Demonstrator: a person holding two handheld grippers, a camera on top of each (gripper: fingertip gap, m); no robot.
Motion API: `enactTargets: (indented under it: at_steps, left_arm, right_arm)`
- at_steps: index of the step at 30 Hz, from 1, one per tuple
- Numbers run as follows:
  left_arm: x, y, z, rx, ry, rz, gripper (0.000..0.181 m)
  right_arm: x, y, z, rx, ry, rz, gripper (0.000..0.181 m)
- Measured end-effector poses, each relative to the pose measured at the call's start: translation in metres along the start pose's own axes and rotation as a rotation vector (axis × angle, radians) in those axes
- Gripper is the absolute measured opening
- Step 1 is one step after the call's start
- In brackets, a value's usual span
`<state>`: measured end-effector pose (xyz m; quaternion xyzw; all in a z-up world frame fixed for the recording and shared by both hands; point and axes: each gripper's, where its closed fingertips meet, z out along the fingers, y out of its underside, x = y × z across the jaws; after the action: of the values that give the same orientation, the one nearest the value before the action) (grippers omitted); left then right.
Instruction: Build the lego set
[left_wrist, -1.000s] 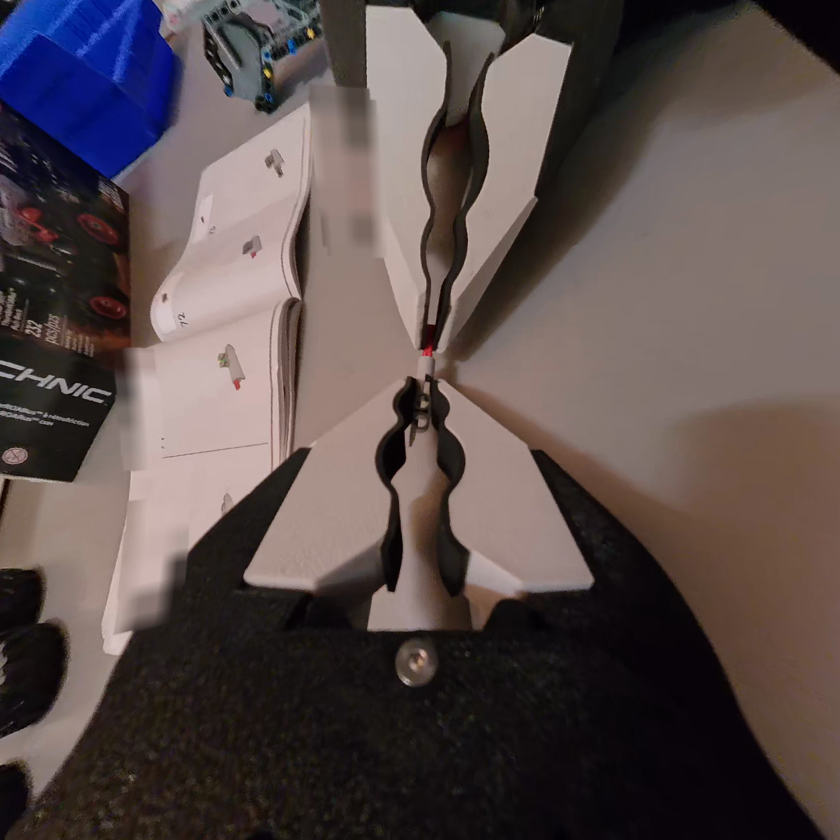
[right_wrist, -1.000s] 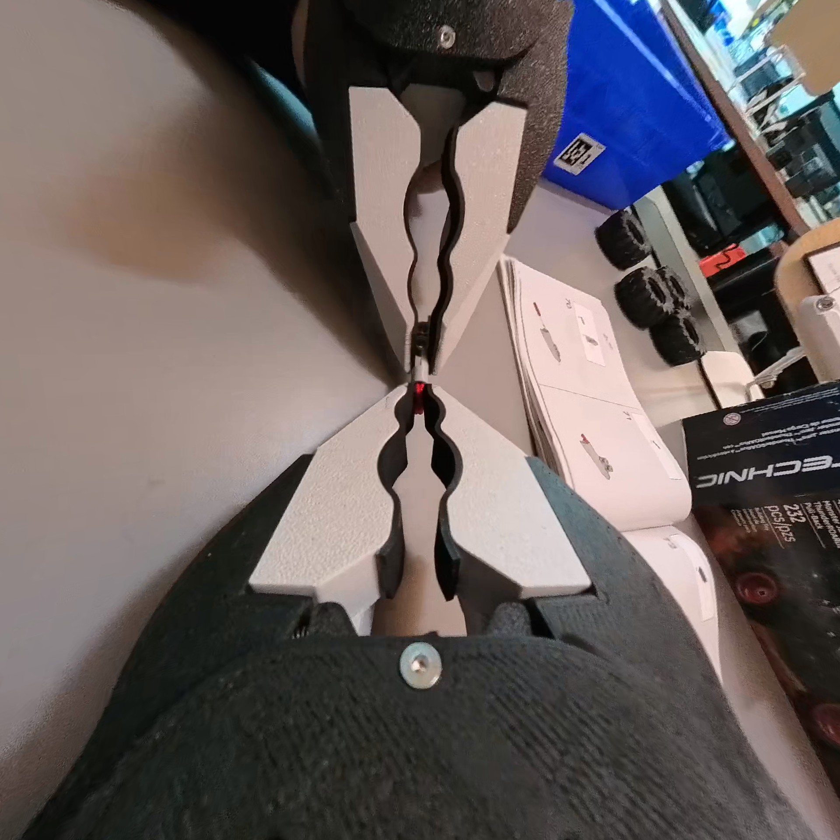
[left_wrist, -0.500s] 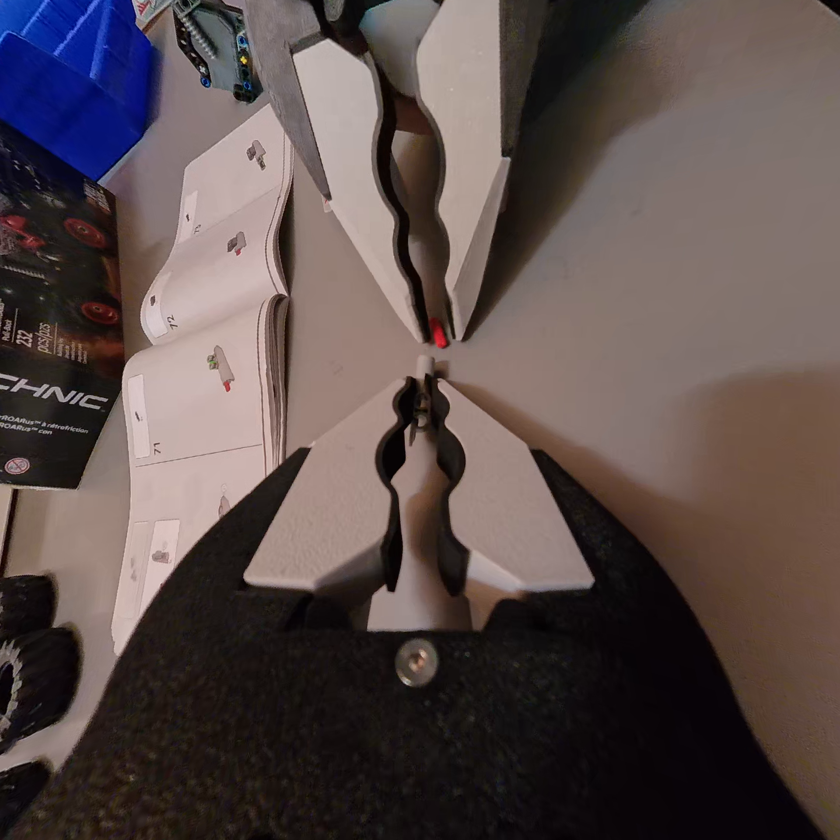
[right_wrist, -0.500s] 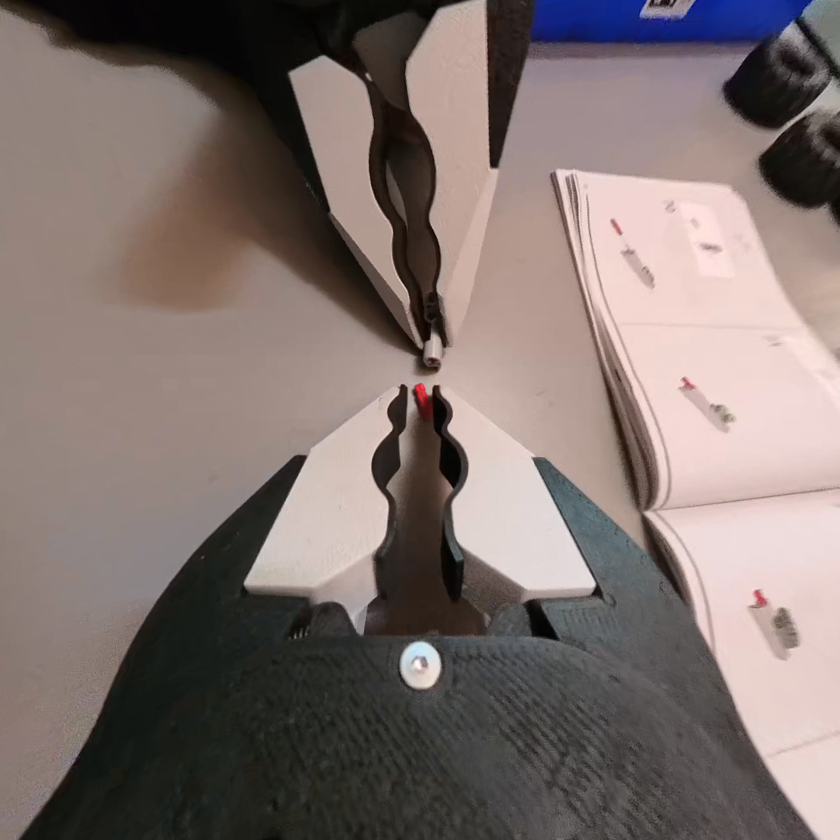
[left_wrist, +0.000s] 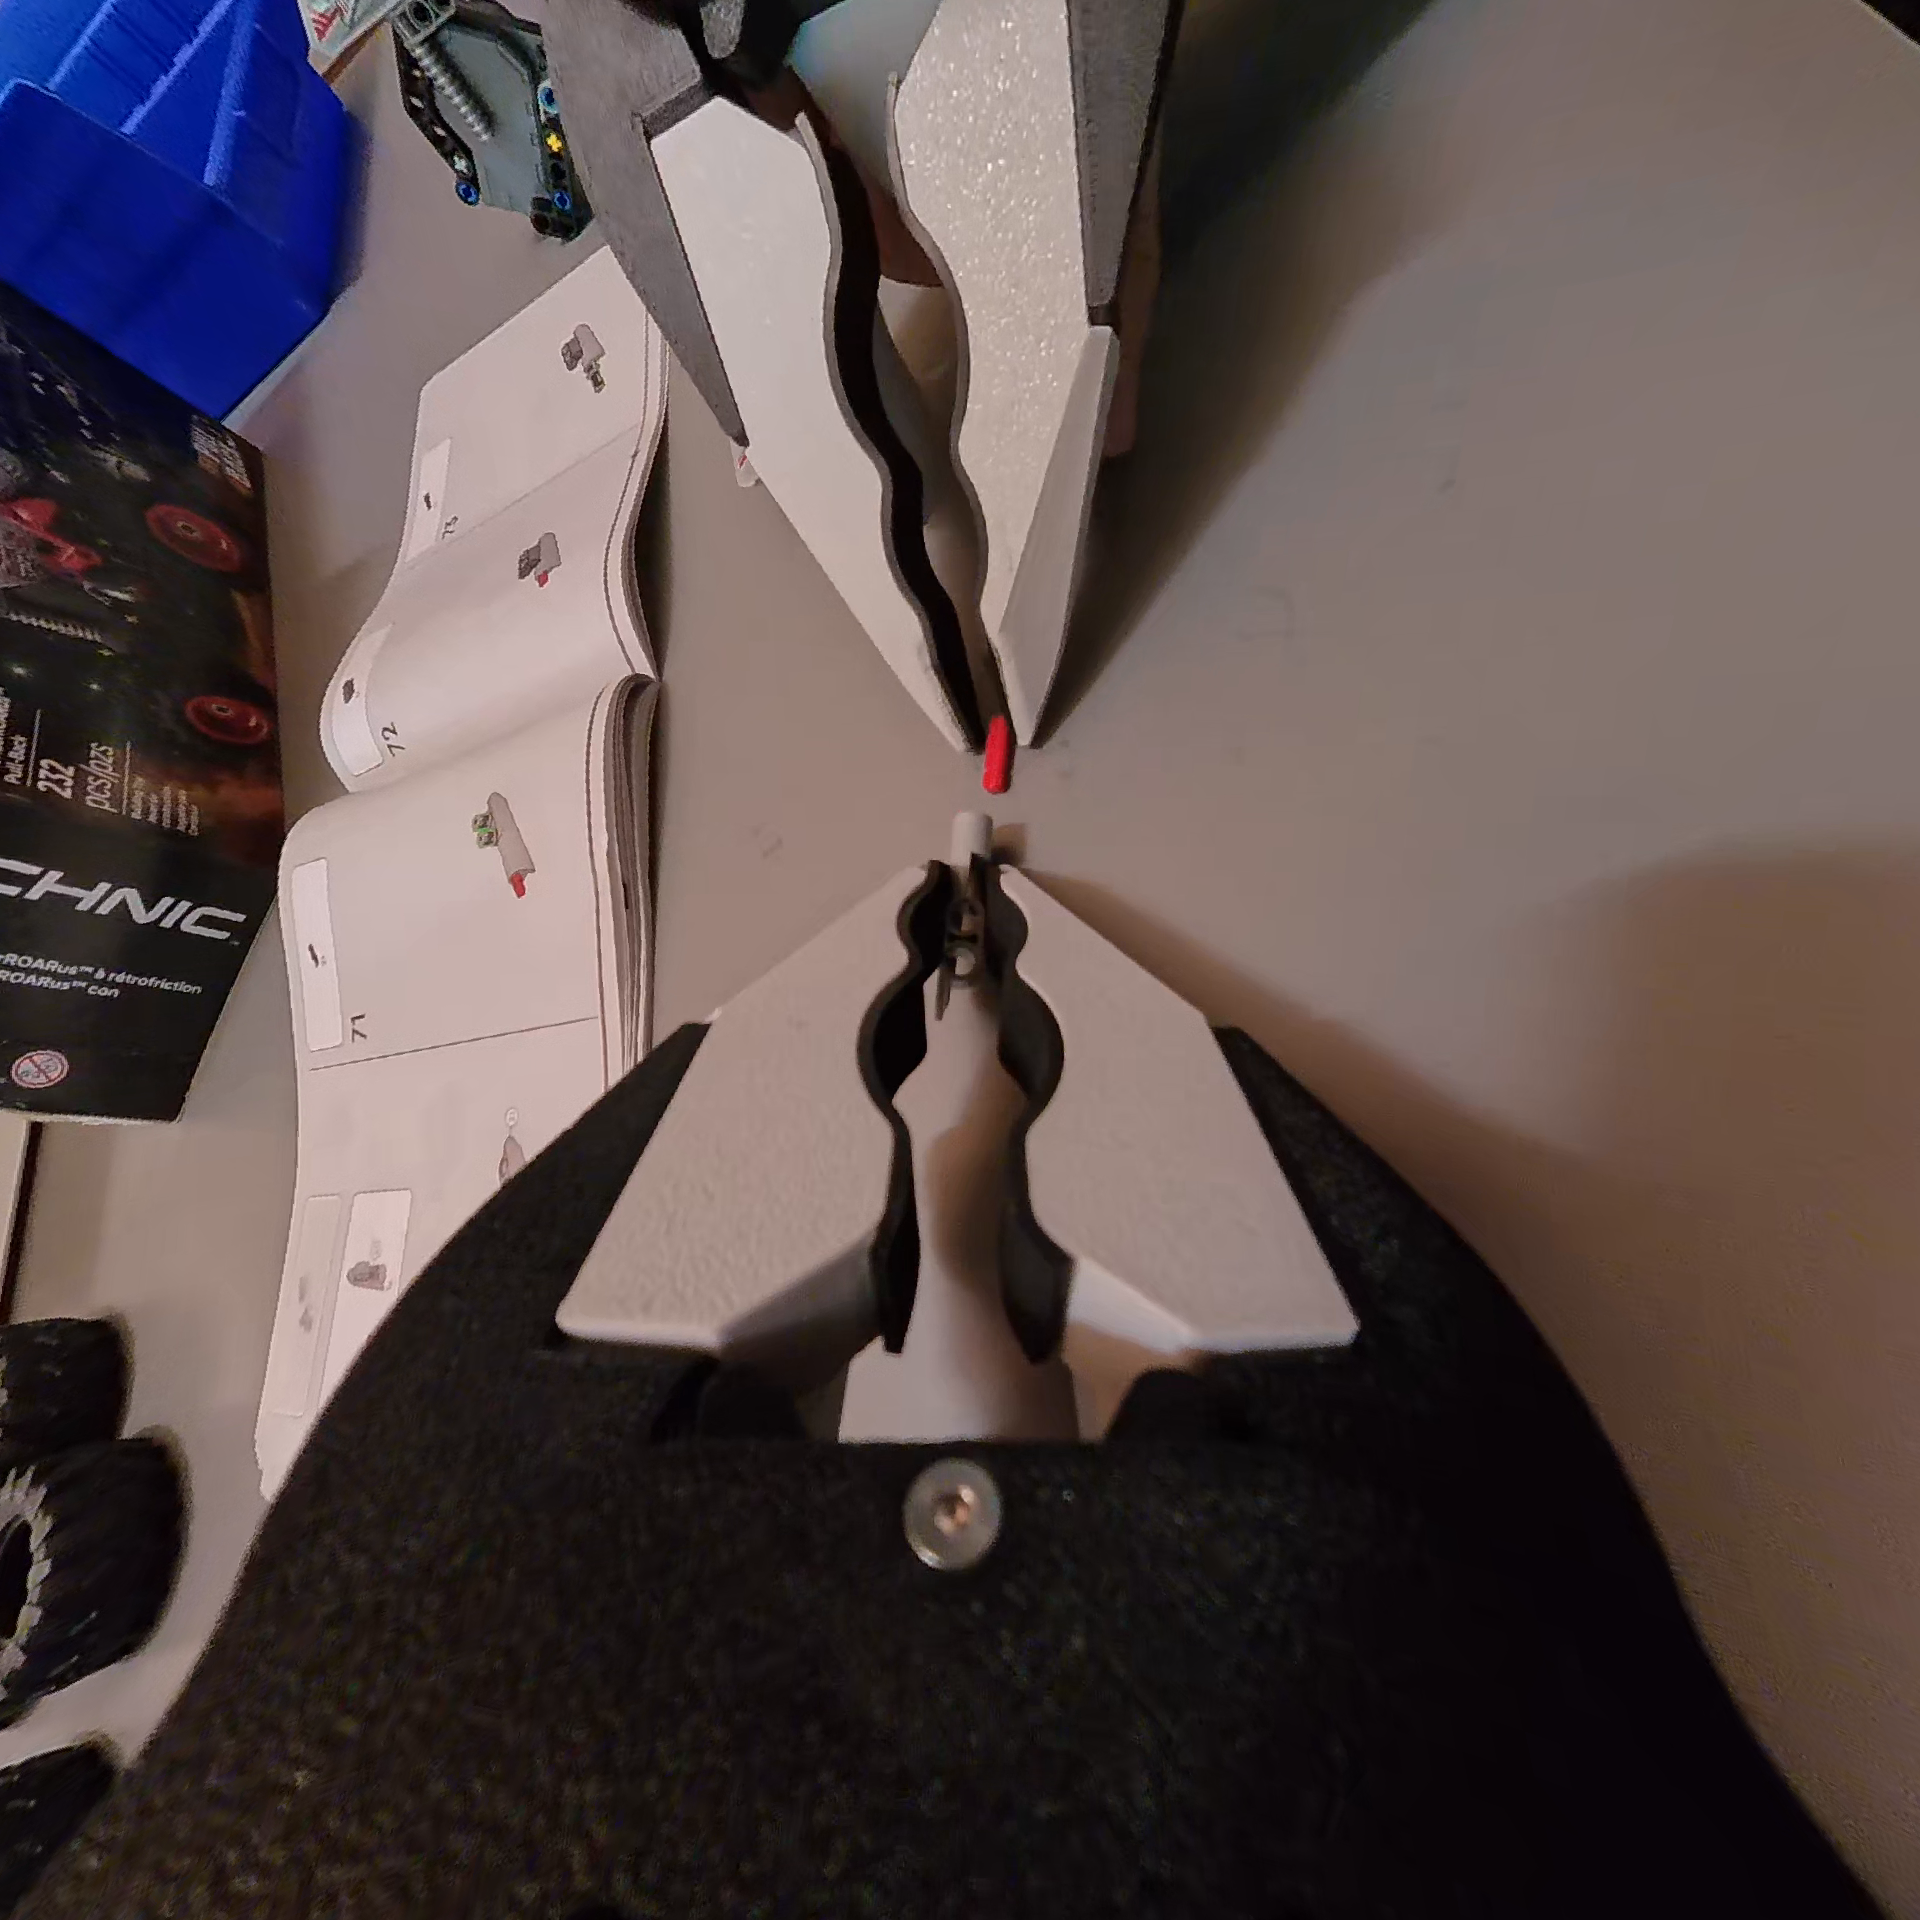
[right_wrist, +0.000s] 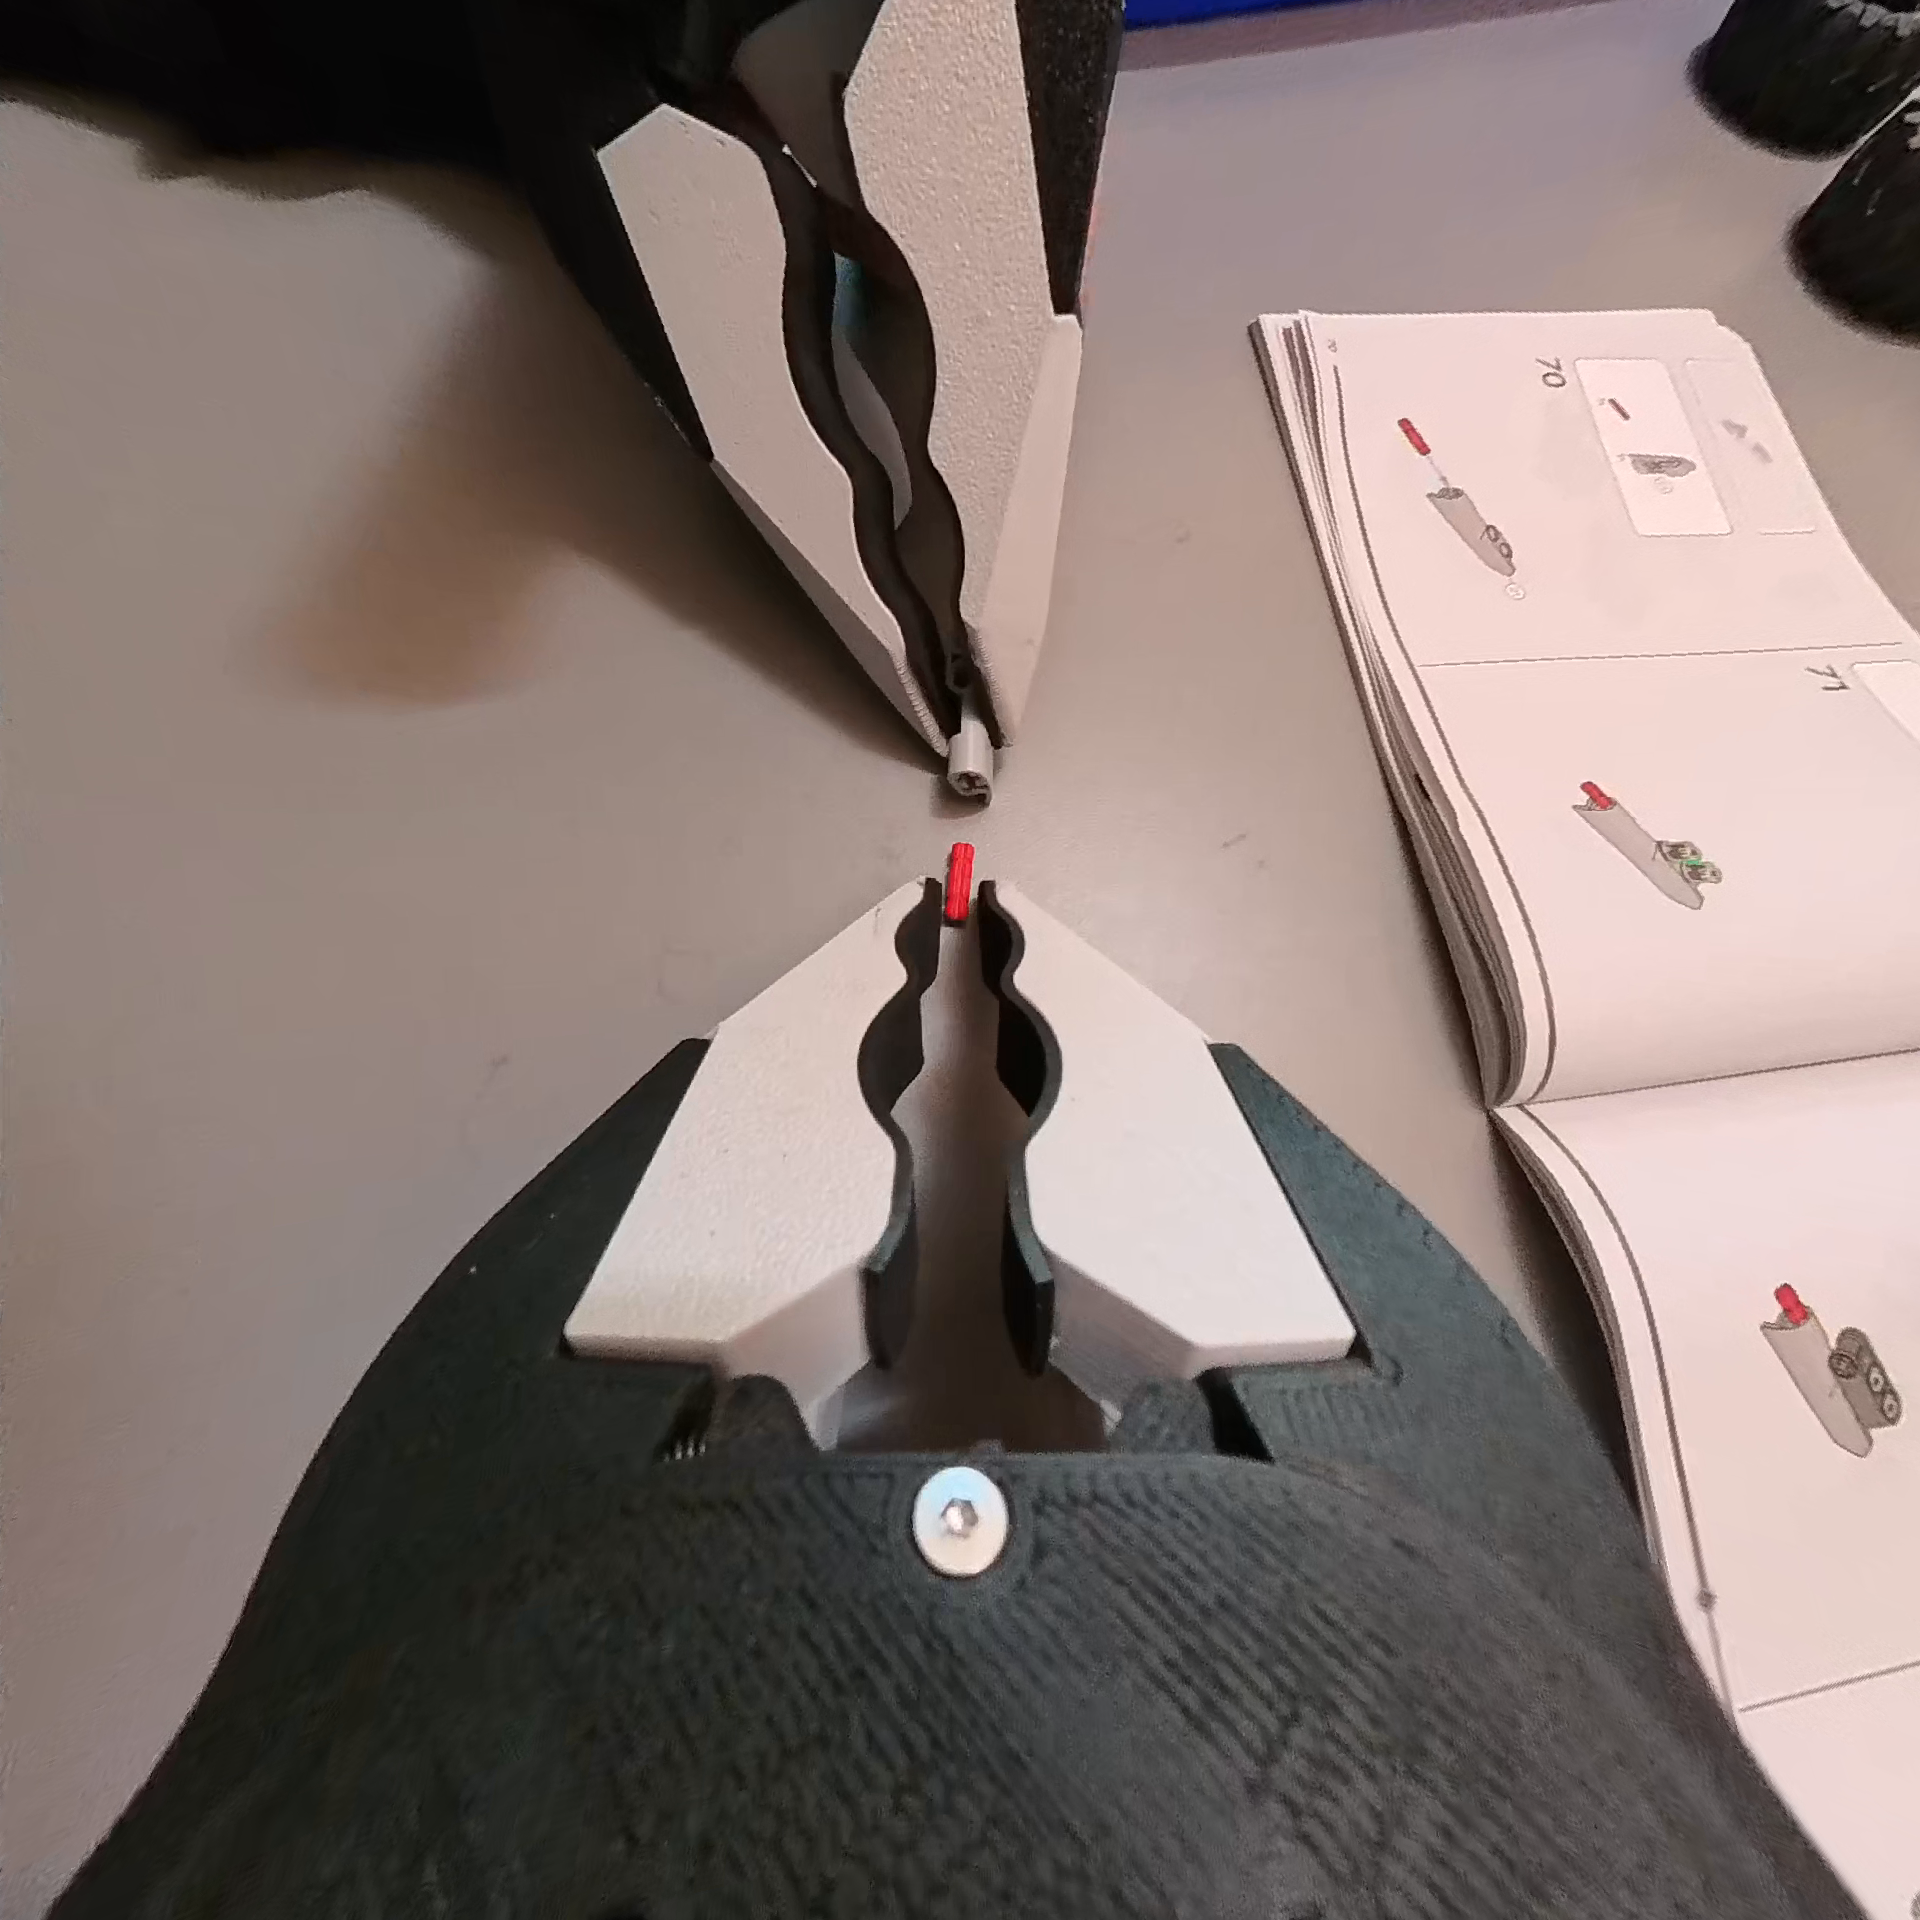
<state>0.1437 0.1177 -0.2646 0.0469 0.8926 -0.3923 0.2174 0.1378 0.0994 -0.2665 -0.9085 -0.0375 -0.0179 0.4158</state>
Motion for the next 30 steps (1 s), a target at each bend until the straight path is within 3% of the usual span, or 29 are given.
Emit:
enactTargets:
  at_steps: [1, 6, 13, 30]
  left_arm:
    - [0.0, 0.0, 0.0, 0.0, -0.001, 0.002, 0.003]
    - [0.0, 0.0, 0.0, -0.003, -0.012, 0.024, 0.004]
    - [0.0, -0.001, -0.001, 0.006, -0.014, 0.02, 0.003]
    - [0.001, -0.002, 0.001, -0.004, -0.024, 0.048, 0.003]
  right_arm:
    - [0.0, 0.0, 0.0, -0.001, 0.002, 0.002, 0.004]
    - [0.001, -0.001, 0.001, -0.001, 0.038, -0.045, 0.003]
    - [-0.003, -0.012, -0.006, 0.078, 0.281, -0.378, 0.003]
    - [-0.001, -0.011, 0.0, 0.043, 0.29, -0.382, 0.003]
